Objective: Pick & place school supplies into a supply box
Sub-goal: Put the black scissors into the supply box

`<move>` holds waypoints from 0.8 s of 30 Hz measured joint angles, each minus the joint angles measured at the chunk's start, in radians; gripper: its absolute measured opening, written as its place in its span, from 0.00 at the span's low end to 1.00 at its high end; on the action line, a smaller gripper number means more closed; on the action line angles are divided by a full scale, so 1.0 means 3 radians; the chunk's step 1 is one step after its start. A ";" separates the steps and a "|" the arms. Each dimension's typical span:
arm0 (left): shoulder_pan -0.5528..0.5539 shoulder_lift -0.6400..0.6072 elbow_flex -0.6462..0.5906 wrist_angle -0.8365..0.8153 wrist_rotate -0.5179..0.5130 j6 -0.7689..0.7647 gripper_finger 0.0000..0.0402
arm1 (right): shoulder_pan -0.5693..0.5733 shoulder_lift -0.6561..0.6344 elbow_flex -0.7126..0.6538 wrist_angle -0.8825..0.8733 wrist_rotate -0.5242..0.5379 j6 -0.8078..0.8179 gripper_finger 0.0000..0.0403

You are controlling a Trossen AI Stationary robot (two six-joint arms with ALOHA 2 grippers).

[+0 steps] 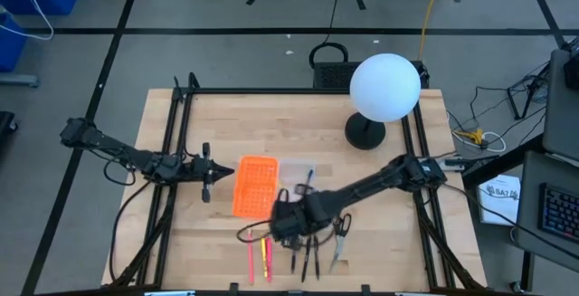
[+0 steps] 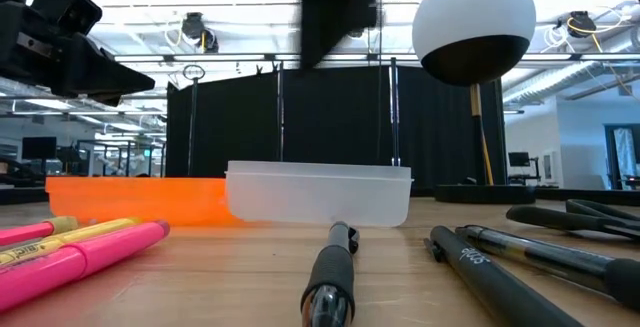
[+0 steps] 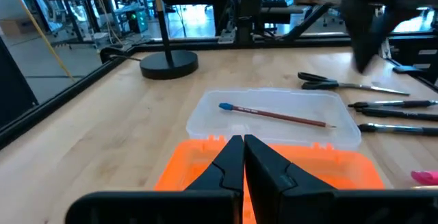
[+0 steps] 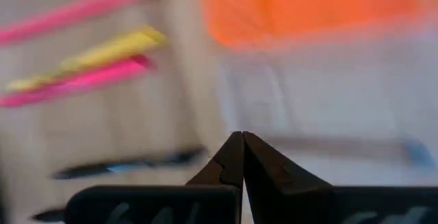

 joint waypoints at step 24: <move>0.0000 0.0004 0.0000 -0.0028 0.0006 -0.0185 0.05 | 0.0529 -0.0895 -0.1827 -0.0351 0.0109 0.3483 0.00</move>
